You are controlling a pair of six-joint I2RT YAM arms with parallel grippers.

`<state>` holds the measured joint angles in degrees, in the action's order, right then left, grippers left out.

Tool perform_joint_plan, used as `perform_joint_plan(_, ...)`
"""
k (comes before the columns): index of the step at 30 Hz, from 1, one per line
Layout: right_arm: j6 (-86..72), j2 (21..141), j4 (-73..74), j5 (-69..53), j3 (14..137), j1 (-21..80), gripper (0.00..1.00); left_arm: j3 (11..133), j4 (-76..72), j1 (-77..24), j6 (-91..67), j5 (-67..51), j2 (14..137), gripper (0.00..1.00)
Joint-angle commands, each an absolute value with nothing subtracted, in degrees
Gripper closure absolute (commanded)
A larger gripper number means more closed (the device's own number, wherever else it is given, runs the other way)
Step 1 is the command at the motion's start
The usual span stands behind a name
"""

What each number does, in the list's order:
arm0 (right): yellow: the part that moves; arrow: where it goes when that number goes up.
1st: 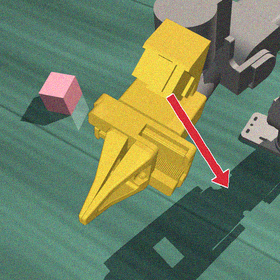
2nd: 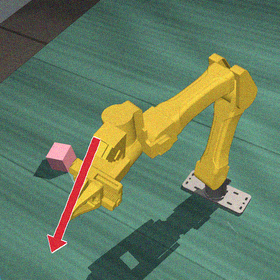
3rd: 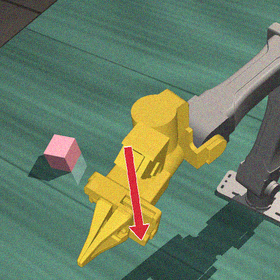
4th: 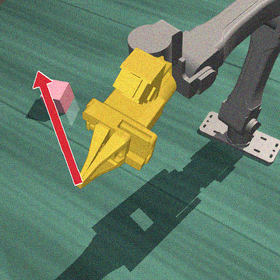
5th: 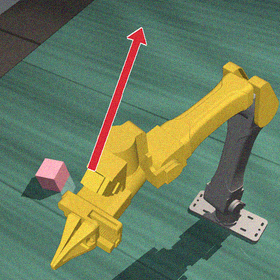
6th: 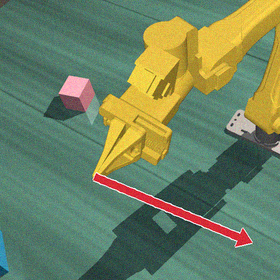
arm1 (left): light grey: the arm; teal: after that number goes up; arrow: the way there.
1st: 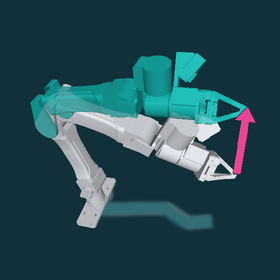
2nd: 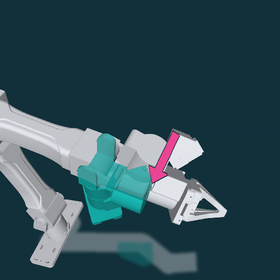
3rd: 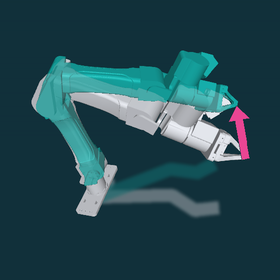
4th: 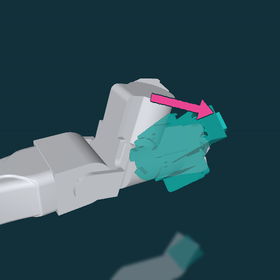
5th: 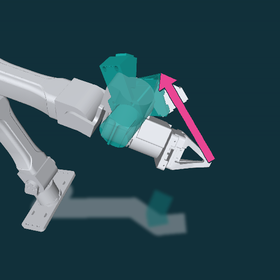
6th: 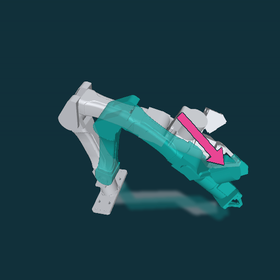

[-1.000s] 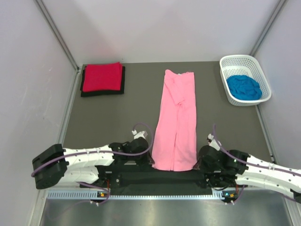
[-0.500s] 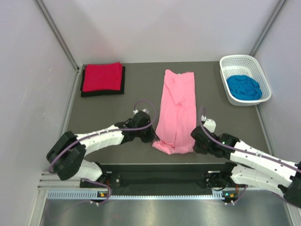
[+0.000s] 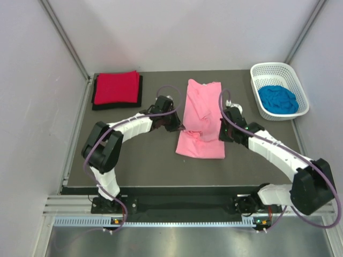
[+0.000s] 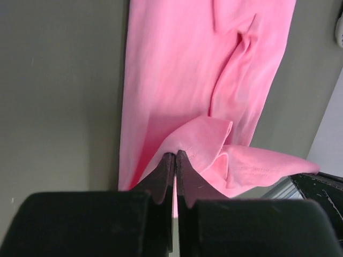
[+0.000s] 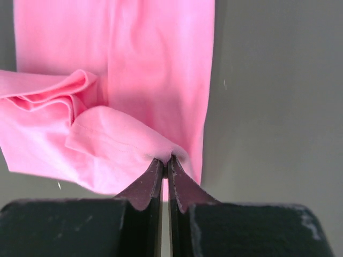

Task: Fold and stack the t-shirts
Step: Fold the tshirt

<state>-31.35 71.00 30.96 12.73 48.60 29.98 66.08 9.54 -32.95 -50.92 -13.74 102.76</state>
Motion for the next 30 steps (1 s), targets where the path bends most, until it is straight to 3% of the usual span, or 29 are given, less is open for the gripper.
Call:
perform_joint_plan(1,-25.41,74.87,25.32,8.01,53.17,25.59,1.0,72.76,8.35,-31.38,-48.08,-16.43,106.87,1.0)
perform_joint_plan(17,-19.86,90.08,20.48,-1.91,61.7,15.47,1.0,87.0,4.83,-27.86,-46.85,-18.9,119.53,1.0)
perform_joint_plan(30,-18.81,92.55,18.98,-2.11,65.39,13.71,1.0,89.38,1.93,-25.75,-48.34,-18.28,121.99,1.0)
